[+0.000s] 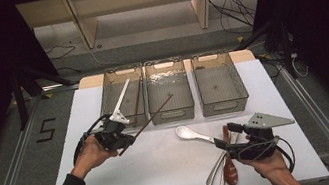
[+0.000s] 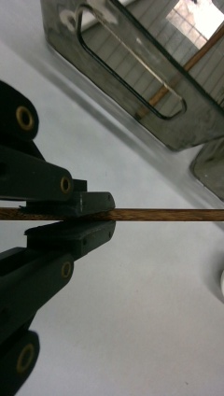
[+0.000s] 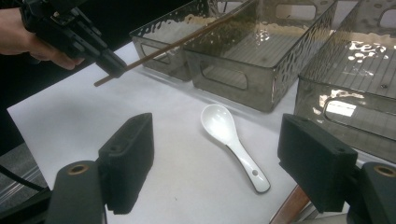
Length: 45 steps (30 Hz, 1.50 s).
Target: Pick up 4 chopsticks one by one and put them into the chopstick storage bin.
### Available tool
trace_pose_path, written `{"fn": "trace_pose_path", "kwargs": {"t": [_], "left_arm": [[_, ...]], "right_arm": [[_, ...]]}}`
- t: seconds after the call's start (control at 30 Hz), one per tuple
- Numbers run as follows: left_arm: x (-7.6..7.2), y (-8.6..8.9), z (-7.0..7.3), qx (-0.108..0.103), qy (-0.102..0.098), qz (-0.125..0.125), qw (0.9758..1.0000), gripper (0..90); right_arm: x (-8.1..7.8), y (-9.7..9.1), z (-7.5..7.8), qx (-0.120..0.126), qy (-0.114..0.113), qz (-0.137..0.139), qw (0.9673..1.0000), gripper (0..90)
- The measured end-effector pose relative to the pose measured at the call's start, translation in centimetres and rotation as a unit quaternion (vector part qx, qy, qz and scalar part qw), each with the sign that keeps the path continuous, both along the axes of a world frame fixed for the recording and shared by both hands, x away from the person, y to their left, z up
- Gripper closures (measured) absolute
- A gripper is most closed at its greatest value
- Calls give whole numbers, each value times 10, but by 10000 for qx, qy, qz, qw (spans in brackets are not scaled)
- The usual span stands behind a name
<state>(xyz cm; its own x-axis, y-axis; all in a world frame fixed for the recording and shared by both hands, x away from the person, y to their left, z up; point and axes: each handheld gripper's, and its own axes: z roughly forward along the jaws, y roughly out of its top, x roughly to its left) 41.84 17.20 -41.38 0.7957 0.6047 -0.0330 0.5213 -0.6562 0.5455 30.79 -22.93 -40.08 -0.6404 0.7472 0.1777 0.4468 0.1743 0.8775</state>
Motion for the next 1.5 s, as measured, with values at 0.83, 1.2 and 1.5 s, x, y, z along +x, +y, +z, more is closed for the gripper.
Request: {"fn": "trace_pose_path", "kwargs": {"t": [0.83, 1.2, 1.5], "left_arm": [[41, 27, 35, -656, -327, 821, 9939, 842], [70, 28, 40, -596, -377, 1108, 9913, 841], [89, 31, 43, -582, -420, 1351, 9882, 841]], "right_arm": [[1, -1, -1, 16, 27, -46, 10000, 280], [1, -2, -1, 27, 24, -47, 10000, 280], [1, -2, -1, 29, 30, -39, 10000, 280]]}}
